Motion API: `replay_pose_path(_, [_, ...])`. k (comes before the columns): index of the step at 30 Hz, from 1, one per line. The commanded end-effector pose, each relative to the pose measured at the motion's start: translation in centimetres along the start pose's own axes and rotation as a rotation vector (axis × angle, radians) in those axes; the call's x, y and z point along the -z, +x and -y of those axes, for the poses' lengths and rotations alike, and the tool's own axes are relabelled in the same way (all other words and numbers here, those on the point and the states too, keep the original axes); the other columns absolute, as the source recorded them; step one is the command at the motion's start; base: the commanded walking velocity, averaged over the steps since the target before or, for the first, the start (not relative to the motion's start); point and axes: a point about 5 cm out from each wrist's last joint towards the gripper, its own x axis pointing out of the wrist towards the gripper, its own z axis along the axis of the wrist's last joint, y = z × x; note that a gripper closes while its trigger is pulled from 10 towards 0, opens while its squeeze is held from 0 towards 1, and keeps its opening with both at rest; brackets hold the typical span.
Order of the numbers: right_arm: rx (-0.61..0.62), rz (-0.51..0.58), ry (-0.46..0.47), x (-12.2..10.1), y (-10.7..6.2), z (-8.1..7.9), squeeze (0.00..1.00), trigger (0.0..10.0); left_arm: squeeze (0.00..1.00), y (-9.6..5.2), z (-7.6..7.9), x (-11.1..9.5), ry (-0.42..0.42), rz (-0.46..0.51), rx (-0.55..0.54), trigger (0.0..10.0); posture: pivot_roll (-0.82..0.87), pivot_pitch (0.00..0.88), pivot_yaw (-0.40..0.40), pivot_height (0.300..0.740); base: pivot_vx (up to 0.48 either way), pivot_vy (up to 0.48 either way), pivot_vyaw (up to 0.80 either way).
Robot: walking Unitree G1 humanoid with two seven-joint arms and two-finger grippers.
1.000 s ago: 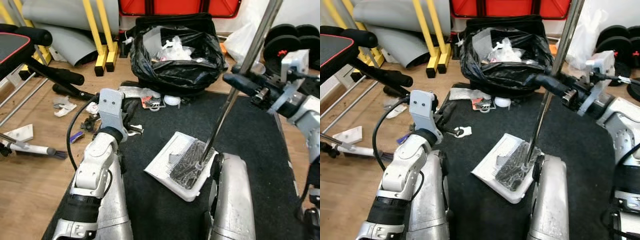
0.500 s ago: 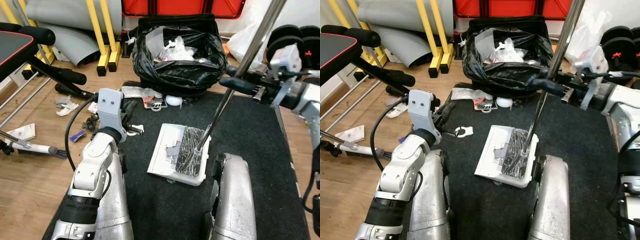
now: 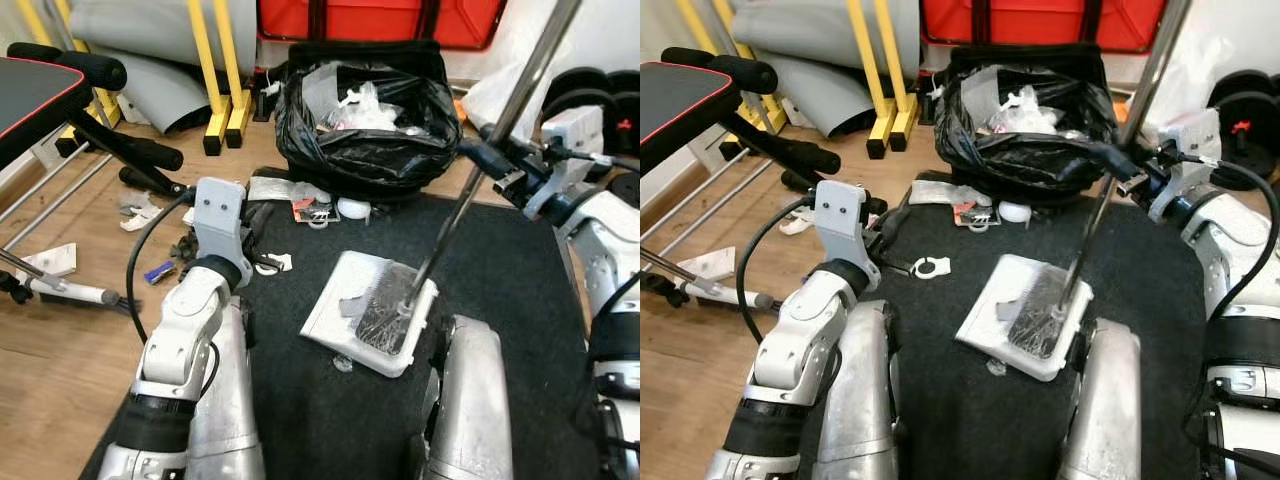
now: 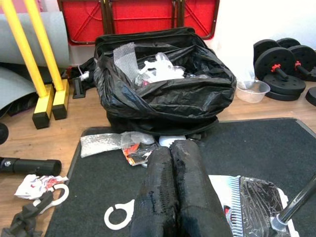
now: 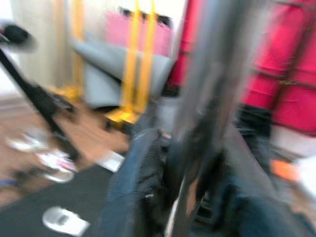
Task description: Sweep floor
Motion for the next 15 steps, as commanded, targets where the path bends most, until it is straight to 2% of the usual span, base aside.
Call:
replay_pose_path(1, [0.076,-0.054,0.015,1.7,-0.2,-0.2,0.51,10.0,0.0,-0.1,0.1,0.4,-0.006,-0.024,0.039,10.0,0.03,0.0,0.007,0.355,0.0,0.0,0.0])
replay_pose_path(4, [0.148,-0.074,0.03,2.4,-0.2,-0.3,0.51,10.0,0.0,-0.1,0.0,0.4,-0.005,-0.024,0.04,10.0,0.03,0.0,0.008,0.355,0.0,0.0,0.0])
replay_pose_path(9, [0.178,-0.081,0.039,2.7,-0.1,-0.4,0.51,10.0,0.0,-0.1,0.0,0.4,-0.004,-0.024,0.04,10.0,0.03,0.0,0.008,0.355,0.0,0.0,0.0])
replay_pose_path(10, [0.2,-0.09,0.048,3.0,0.1,-0.7,0.53,10.0,0.0,-0.1,0.0,0.4,-0.004,-0.024,0.041,10.0,0.04,0.0,0.006,0.355,0.0,0.0,0.0])
replay_pose_path(11, [0.221,-0.1,0.065,3.5,0.3,-1.3,0.77,10.0,0.0,-0.2,0.0,0.4,-0.004,-0.024,0.041,10.0,0.04,0.0,0.004,0.355,0.0,0.0,0.0])
replay_pose_path(13, [0.221,-0.1,0.065,3.5,0.3,-1.3,0.77,10.0,0.0,-0.2,0.0,0.4,-0.004,-0.024,0.041,10.0,0.04,0.0,0.004,0.355,0.0,0.0,0.0])
replay_pose_path(14, [0.234,-0.106,0.082,3.8,0.7,-2.0,0.77,10.0,0.0,-0.2,0.0,0.4,-0.005,-0.024,0.041,10.0,0.04,0.0,0.003,0.355,0.0,0.0,0.0])
replay_pose_path(15, [0.234,-0.106,0.082,3.8,0.7,-2.0,0.77,10.0,0.0,-0.2,0.0,0.4,-0.005,-0.024,0.041,10.0,0.04,0.0,0.003,0.355,0.0,0.0,0.0])
